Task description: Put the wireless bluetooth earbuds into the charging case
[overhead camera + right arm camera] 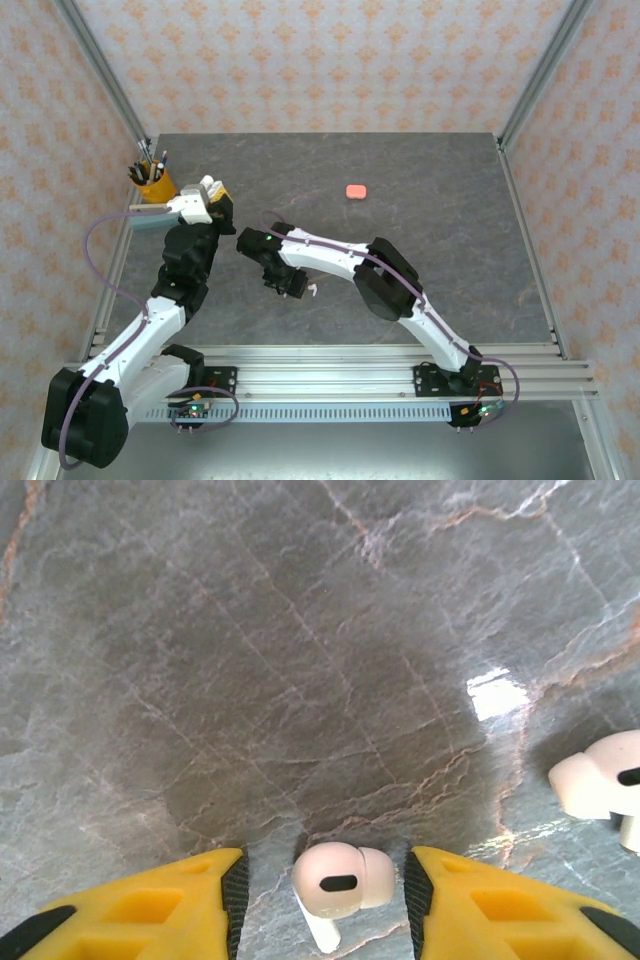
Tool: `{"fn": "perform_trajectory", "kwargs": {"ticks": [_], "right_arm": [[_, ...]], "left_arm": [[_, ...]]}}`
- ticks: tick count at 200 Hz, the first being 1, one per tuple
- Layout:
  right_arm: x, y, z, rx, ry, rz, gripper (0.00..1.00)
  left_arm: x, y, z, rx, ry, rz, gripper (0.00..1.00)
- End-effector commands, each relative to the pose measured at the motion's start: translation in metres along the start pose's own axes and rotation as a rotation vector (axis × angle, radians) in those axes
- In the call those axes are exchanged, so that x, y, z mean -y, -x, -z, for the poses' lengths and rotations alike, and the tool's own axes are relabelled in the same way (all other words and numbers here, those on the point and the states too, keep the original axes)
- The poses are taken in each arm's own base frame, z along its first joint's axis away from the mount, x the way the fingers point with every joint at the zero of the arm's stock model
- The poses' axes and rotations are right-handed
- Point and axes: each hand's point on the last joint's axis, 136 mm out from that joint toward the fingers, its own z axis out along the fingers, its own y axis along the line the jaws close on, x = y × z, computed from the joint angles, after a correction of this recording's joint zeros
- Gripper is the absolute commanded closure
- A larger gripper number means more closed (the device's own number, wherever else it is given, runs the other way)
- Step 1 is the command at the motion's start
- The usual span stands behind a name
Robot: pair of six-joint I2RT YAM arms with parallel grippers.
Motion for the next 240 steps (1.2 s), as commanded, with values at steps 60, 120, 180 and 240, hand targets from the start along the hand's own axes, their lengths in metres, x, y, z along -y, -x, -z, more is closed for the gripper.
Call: {"fn": "perform_trajectory", "kwargs": {"ticks": [60,120,180,240], "right_arm": [[0.016,0.019,-0.007,0.070,-0.088,0.030,0.58],[0.019,0.020,-0.011,0.072,-0.089,0.029,0.60],[0.017,0.015,-0.013,0.047,-0.062,0.008,0.60],[0.014,0.014,-0.012,0.044,-0.047,0.008,0.71]], "left_arm": [[-0.001,0.016,0.002,0.071,0.002,0.032,1.00],[0.000,0.015,0.002,0.066,-0.003,0.036,1.00],[0.000,0.014,0.001,0.062,-0.003,0.039,1.00],[0.000,0.015,0.001,0.063,-0.005,0.041,1.00]]}}
